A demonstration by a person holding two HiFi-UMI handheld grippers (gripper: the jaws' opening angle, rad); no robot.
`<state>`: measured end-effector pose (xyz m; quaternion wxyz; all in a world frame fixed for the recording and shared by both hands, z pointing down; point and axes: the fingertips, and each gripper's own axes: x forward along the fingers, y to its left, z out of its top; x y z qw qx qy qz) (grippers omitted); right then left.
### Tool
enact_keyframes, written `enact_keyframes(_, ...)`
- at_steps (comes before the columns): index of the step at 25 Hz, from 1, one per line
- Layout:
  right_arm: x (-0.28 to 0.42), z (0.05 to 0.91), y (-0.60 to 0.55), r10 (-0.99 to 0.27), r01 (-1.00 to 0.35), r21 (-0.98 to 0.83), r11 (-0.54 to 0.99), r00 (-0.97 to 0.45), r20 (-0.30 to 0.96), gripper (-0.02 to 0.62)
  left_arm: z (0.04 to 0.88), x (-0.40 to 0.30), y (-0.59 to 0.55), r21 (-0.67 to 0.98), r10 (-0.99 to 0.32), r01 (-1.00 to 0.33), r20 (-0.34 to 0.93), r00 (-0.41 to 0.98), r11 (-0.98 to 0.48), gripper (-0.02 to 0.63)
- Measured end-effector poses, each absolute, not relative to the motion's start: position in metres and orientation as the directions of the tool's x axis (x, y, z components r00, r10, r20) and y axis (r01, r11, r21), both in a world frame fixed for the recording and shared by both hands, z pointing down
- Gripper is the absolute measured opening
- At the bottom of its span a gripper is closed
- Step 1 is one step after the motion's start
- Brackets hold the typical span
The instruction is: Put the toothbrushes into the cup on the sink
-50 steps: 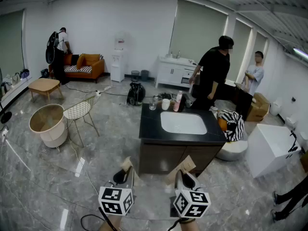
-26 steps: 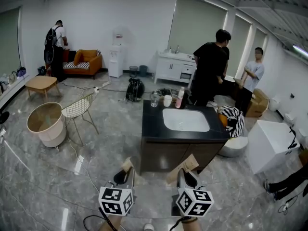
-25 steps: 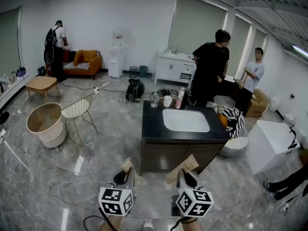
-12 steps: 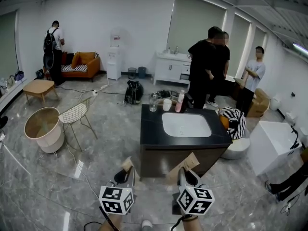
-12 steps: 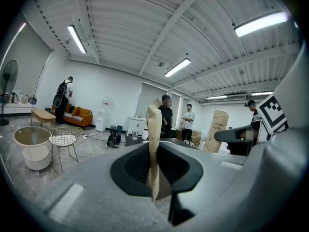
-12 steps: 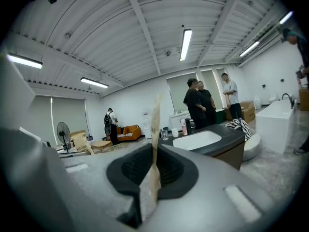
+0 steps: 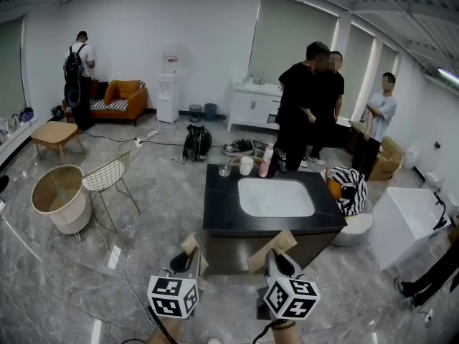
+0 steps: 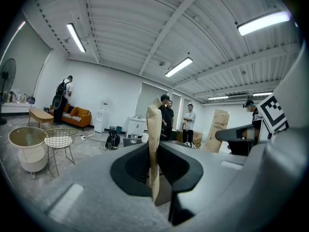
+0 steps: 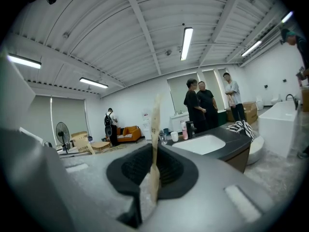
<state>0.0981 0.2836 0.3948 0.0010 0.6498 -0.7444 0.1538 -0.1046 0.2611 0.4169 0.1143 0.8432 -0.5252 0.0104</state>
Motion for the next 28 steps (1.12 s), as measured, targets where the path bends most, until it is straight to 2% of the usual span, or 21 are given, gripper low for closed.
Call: enact_keyframes(28, 0.153, 0.405, 0.160, -0.961, -0.955, -0.260, 0.142, -0.196, 0.196, 0.025, 0.420, -0.064, 0.155, 0.153, -0.907, -0.915, 0.148, 0.395, -0.373, 0.038)
